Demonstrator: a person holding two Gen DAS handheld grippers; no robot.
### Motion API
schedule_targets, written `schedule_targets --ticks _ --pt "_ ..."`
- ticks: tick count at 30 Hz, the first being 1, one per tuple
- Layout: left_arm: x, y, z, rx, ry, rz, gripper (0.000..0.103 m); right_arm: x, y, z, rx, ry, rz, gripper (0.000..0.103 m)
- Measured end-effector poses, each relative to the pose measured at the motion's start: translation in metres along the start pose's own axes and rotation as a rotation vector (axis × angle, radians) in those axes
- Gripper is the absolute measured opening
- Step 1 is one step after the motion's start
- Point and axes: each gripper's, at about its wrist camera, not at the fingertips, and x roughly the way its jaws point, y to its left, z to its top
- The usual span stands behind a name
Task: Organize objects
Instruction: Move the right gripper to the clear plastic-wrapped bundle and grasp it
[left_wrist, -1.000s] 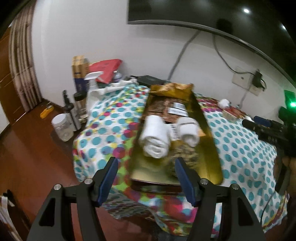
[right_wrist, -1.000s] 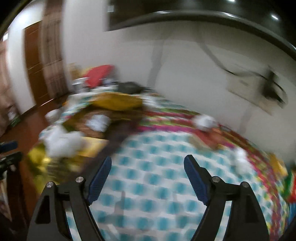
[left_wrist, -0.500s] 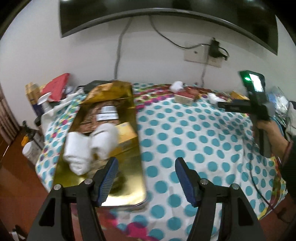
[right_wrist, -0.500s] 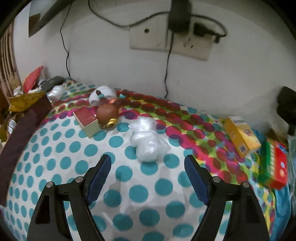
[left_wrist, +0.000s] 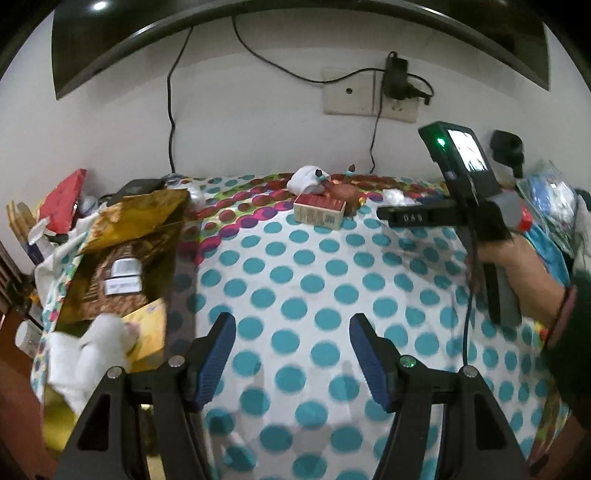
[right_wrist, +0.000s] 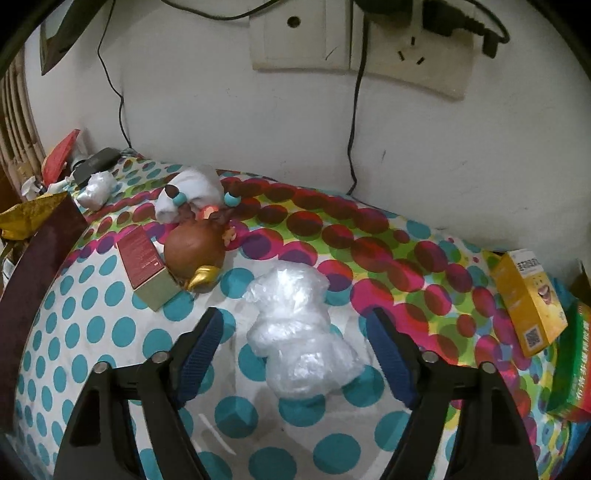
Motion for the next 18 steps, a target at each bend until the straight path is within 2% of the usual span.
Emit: schedule_targets --ticks 2,3,6,8,10,15,18 --pt "0.014 -0.001 0.012 -0.026 0.003 -0.011 0.066 0.002 0.003 0.0 -0.015 0.013 -0.017 0.038" --pt "0.019 -0.002 0.017 -0.033 0.005 -0.008 0.066 0.002 0.005 0.0 -0.025 0.011 -0.018 0.036" --pt "0.035 -0.004 0.034 -0.048 0.004 -0.009 0.066 -0.004 0.009 -0.007 -0.043 0.011 -0.032 0.035" --pt "0.047 -0.005 0.047 -0.074 0.015 -0.037 0.068 -0.014 0.008 -0.016 -0.033 0.006 -0.025 0.035" --pt "0.06 -0.003 0.058 -0.126 0.029 -0.053 0.074 -0.025 0.005 -0.027 -0.024 0.005 0.004 0.036" --pt "0.095 -0.002 0.083 -0.242 0.087 -0.074 0.074 -0.048 -0.005 -0.055 0.029 0.008 0.066 0.037" --pt "0.111 -0.005 0.095 -0.291 0.115 -0.082 0.074 -0.054 -0.004 -0.062 0.034 0.006 0.07 0.039"
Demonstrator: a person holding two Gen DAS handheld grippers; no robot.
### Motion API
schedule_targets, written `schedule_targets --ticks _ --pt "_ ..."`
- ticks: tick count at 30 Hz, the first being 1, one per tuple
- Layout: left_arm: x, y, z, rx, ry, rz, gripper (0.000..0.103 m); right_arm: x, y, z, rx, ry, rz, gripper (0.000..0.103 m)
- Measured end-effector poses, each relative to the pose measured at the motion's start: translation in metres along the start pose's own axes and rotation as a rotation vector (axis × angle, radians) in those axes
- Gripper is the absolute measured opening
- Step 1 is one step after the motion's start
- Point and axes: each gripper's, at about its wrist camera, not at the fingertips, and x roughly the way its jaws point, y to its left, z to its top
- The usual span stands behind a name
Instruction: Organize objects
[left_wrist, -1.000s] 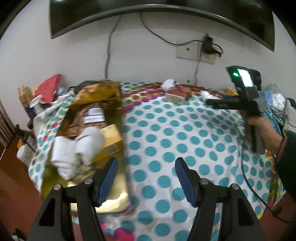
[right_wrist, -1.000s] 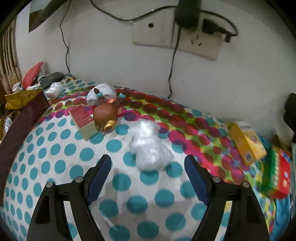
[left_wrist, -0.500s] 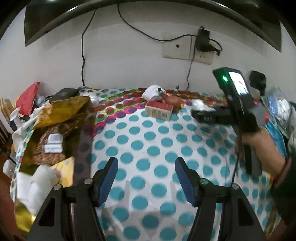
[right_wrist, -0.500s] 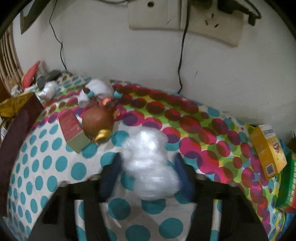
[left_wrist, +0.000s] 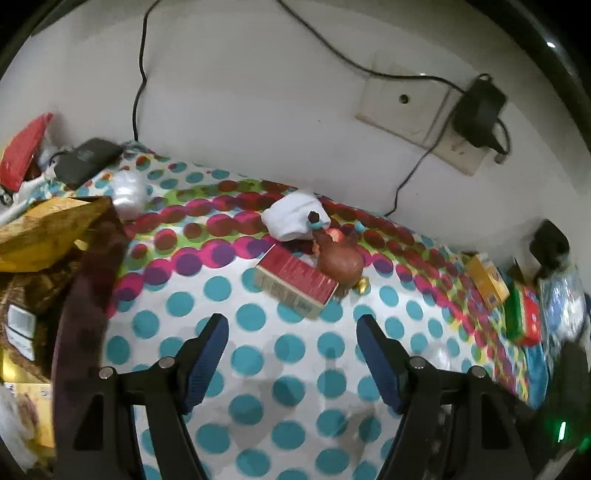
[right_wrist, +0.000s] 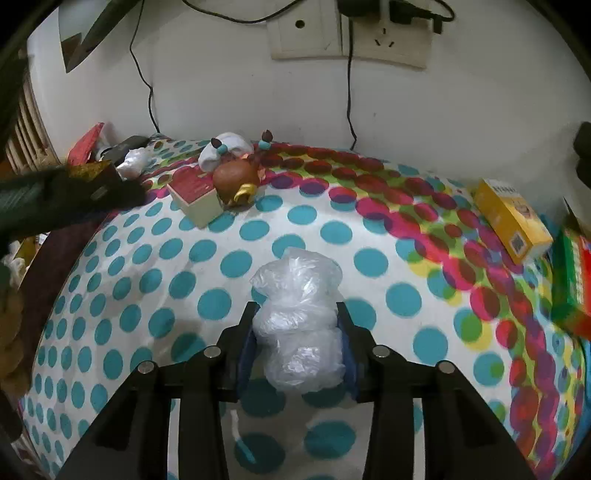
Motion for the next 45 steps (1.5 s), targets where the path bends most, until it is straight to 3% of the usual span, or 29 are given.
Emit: schedule_targets --ticks 7,12,22,26,27,28,29,31,36,40,45 --pt "0.03 0.007 0.026 -0.206 0.061 0.028 0.074 -0.003 0.004 -0.003 -0.03 0.005 -0.013 0.042" --pt "0.054 0.01 0.034 -0.255 0.119 0.093 0.074 -0.004 0.001 -0.003 -0.014 0.001 0.013 0.043" --pt "0.075 0.013 0.038 -0.34 0.124 0.199 0.075 -0.005 0.003 -0.002 -0.024 0.003 0.028 0.049" --pt "0.069 0.002 0.035 -0.267 0.093 0.248 0.075 -0.005 0.003 -0.001 -0.026 0.003 0.027 0.049" --pt "0.069 0.0 0.034 -0.247 0.087 0.247 0.068 -0.005 0.003 -0.001 -0.028 0.004 0.025 0.049" --pt "0.067 -0.002 0.033 -0.23 0.075 0.22 0.044 -0.005 0.004 -0.001 -0.03 0.004 0.022 0.049" --pt "0.066 -0.004 0.033 -0.216 0.077 0.209 0.03 -0.005 0.004 -0.001 -0.031 0.005 0.022 0.049" --pt "0.066 -0.009 0.032 -0.17 0.088 0.229 0.03 -0.006 0.004 -0.001 -0.031 0.004 0.023 0.049" --pt "0.058 -0.006 0.025 -0.143 0.085 0.174 0.03 -0.007 0.003 -0.002 -0.024 0.002 0.023 0.045" --pt "0.052 -0.01 0.015 -0.1 0.082 0.177 0.03 -0.009 0.01 -0.002 -0.019 -0.001 0.023 0.039" --pt "0.028 -0.014 -0.006 -0.035 0.068 0.152 0.03 -0.01 0.014 -0.002 -0.019 -0.005 0.016 0.038"
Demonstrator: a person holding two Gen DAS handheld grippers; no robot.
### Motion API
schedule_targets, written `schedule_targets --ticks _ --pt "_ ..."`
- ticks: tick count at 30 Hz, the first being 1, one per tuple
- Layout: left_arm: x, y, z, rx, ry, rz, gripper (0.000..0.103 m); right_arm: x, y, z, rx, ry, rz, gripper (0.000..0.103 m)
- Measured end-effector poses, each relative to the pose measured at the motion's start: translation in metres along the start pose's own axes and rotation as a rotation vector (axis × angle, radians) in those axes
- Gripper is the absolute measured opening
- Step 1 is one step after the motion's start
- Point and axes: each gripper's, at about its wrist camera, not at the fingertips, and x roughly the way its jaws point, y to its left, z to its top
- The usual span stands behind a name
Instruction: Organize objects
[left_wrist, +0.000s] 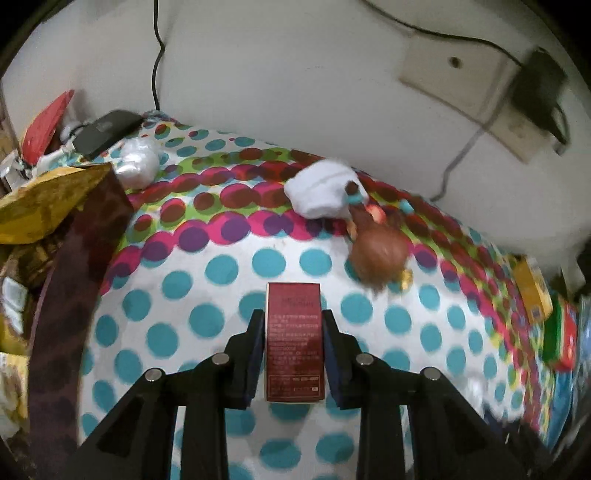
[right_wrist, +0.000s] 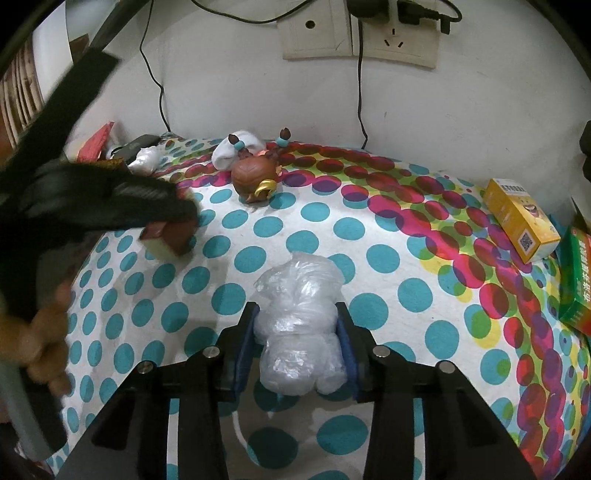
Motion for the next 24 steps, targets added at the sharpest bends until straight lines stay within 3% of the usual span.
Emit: schedule_targets --ticks 5,12,17,24 --pt "-0.035 0.005 -0.024 0.095 -0.033 -0.065 0.03 -0.005 0.019 -0.001 -0.035 -0.034 -0.034 0.037" --pt "-0.098 0.027 -0.058 0.208 -0.096 -0.088 0.03 0.016 0.035 0.012 -0.073 -0.031 -0.06 0.037" --pt "-0.141 0.071 -0.068 0.18 -0.137 -0.086 0.03 0.028 0.045 0.019 -0.072 -0.019 -0.071 0.037" --pt "-0.18 0.148 -0.058 0.089 -0.229 0.014 0.03 0.045 0.054 0.025 -0.102 0.011 -0.095 0.037"
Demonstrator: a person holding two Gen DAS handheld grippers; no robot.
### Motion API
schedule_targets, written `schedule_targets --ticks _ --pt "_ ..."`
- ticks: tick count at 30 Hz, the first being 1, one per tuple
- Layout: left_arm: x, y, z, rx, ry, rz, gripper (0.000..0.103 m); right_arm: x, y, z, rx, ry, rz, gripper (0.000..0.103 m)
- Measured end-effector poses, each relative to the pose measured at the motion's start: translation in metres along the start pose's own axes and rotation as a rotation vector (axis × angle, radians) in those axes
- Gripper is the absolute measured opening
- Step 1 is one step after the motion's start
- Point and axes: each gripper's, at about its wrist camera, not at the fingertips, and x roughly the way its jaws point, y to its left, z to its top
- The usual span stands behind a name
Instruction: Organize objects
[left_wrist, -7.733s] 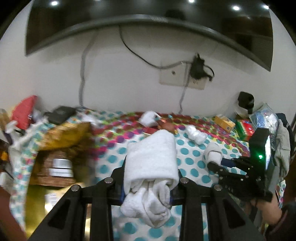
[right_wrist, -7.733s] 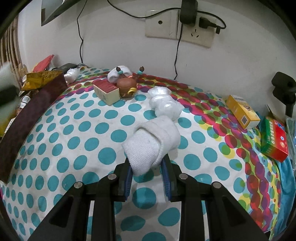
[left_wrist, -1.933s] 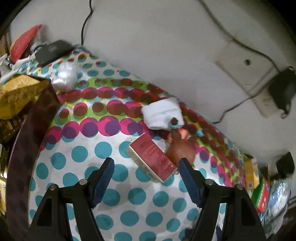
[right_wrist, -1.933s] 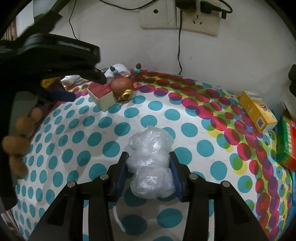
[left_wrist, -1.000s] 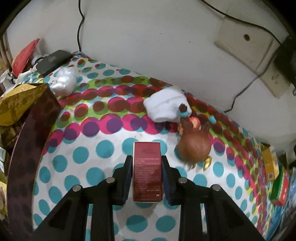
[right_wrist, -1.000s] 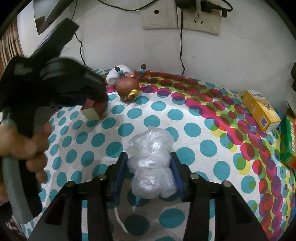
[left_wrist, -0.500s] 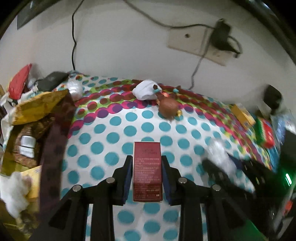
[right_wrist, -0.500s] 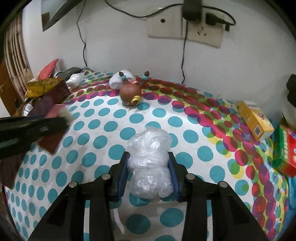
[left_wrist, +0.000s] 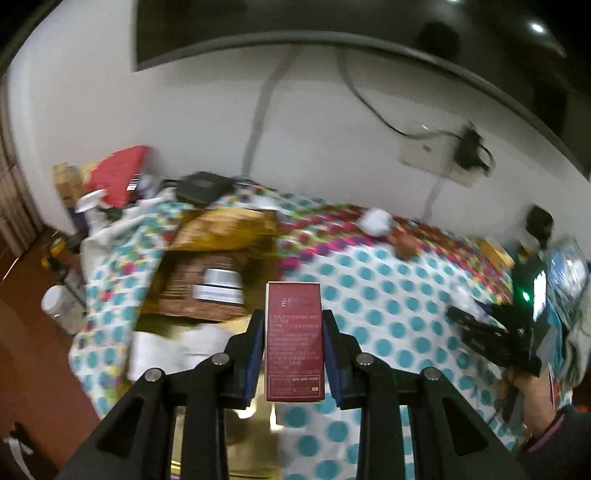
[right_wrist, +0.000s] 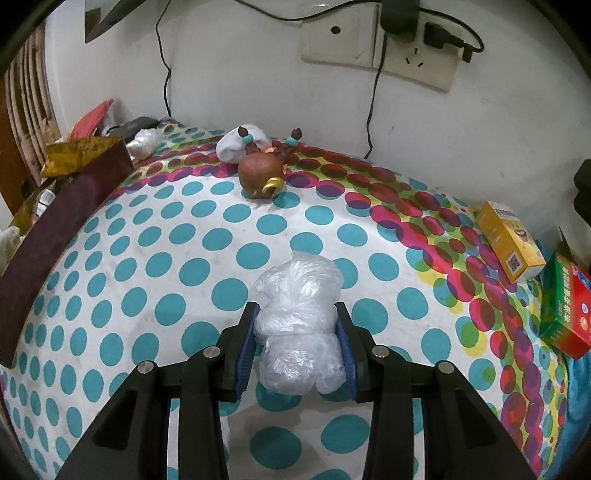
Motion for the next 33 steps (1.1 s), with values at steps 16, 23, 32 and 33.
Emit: schedule_targets --ticks 16,23,32,33 --pt "0.03 0.076 0.0 -0.054 0.052 0.09 0.03 0.018 0.013 0.01 -0.01 0.008 -0.004 0.038" --pt "0.044 0.07 0.005 -0.016 0.054 0.118 0.03 0.017 0.01 0.008 -0.006 0.008 0.002 0.038" --pt "0.057 0.066 0.007 0.018 0.07 0.169 0.03 0.014 0.005 0.006 -0.003 0.008 0.005 0.039" --pt "0.058 0.066 0.007 0.022 0.075 0.172 0.03 0.014 0.005 0.006 -0.003 0.008 0.005 0.039"
